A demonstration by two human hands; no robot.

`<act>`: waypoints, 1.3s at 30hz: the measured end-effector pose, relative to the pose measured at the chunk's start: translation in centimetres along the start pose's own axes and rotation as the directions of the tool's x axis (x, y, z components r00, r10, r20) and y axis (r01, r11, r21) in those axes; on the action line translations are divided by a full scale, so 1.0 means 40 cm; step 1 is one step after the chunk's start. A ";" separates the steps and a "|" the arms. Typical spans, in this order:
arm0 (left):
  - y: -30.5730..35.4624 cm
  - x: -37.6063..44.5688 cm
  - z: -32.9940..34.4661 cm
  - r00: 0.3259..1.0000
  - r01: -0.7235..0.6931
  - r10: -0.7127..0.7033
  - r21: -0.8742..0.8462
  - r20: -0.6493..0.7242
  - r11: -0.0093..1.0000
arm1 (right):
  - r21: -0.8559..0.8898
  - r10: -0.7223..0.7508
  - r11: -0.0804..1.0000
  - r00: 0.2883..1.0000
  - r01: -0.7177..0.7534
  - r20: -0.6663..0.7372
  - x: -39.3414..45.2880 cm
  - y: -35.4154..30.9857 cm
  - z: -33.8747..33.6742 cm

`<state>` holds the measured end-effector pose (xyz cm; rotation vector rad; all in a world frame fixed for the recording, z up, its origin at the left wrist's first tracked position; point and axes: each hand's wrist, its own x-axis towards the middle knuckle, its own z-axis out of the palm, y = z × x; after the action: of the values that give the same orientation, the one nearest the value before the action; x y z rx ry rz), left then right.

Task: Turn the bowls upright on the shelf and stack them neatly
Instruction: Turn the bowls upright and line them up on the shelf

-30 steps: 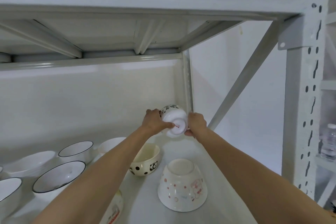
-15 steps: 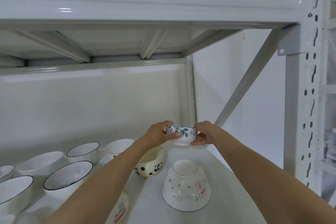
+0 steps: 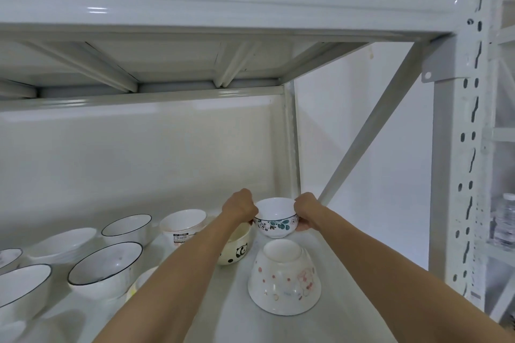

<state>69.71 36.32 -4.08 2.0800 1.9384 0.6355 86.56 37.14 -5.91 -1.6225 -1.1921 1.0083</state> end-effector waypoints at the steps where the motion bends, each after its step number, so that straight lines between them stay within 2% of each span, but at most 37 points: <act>1: -0.004 0.003 0.005 1.000 0.005 -0.005 0.015 -0.011 1.000 | -0.018 0.001 1.000 1.000 -0.001 0.005 -0.002 0.002 0.004; 6: -0.010 -0.001 0.017 0.998 0.014 -0.013 0.033 -0.055 0.999 | -0.151 -0.021 0.989 0.999 0.014 -0.040 -0.025 0.003 0.008; 11: 0.002 -0.029 0.013 0.997 -0.011 0.016 0.075 -0.071 0.997 | -0.278 -0.061 0.958 0.997 0.070 0.041 -0.049 0.008 -0.005; 14: 0.003 -0.047 0.006 0.978 -0.095 0.119 0.138 -0.174 0.986 | -0.347 -0.139 0.927 0.990 0.141 0.031 -0.061 0.006 -0.023; 18: 0.036 -0.098 -0.020 0.917 -0.240 0.256 0.091 -0.306 0.967 | -0.529 -0.303 0.811 0.953 0.248 -0.018 -0.097 -0.019 -0.060; 21: 0.064 -0.157 -0.029 0.885 -0.321 0.331 0.087 -0.327 0.943 | -0.591 -0.292 0.766 0.956 0.253 0.030 -0.132 -0.046 -0.067; 23: 0.073 -0.192 -0.029 0.898 -0.315 0.324 0.081 -0.297 0.946 | -0.623 -0.209 0.745 0.970 0.238 0.121 -0.158 -0.059 -0.065; 26: 0.079 -0.238 -0.032 0.945 -0.221 0.246 0.135 -0.217 0.966 | -0.652 -0.055 0.727 0.964 0.216 0.259 -0.194 -0.062 -0.068; 30: 0.065 -0.304 -0.028 0.998 -0.053 0.048 0.114 0.046 0.992 | -0.680 0.046 0.708 0.950 0.188 0.310 -0.235 -0.038 -0.078; 33: 0.058 -0.357 -0.021 0.973 0.106 -0.099 -0.023 0.208 0.994 | -0.690 0.105 0.710 0.947 0.142 0.304 -0.259 -0.008 -0.084; 39: 0.061 -0.421 0.006 0.926 0.241 -0.212 -0.059 0.312 0.969 | -0.636 0.109 0.761 0.940 0.130 0.323 -0.305 0.035 -0.093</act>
<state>71.43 19.50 -5.84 1.7407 1.8894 0.3292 87.78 24.43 -4.70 -2.0083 -1.9557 0.9438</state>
